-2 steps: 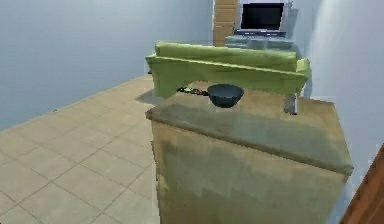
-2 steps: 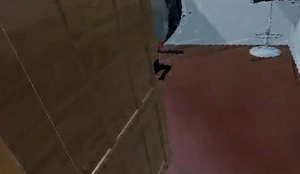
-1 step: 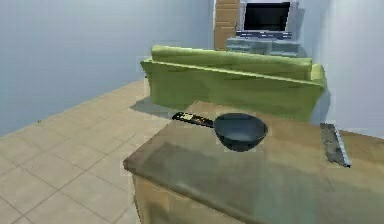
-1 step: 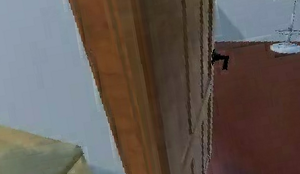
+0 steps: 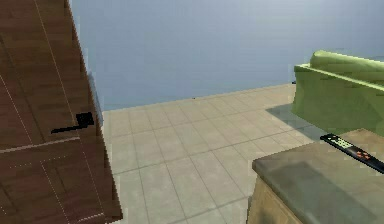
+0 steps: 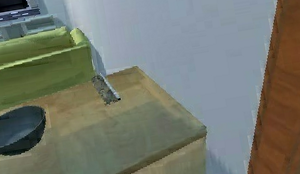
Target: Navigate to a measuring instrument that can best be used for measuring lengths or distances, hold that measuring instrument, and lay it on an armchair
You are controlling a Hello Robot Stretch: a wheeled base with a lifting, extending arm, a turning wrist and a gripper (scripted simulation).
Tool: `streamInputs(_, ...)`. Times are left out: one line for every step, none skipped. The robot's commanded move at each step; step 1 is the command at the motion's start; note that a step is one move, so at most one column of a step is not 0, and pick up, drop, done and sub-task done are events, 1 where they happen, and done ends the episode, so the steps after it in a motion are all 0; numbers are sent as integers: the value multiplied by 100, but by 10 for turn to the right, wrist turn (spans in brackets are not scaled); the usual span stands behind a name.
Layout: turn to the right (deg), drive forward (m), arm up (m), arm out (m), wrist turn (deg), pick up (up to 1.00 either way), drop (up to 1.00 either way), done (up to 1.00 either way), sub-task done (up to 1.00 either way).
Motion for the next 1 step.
streamInputs(0, 0, 50, 0, 0, 0, 0, 0, 0)
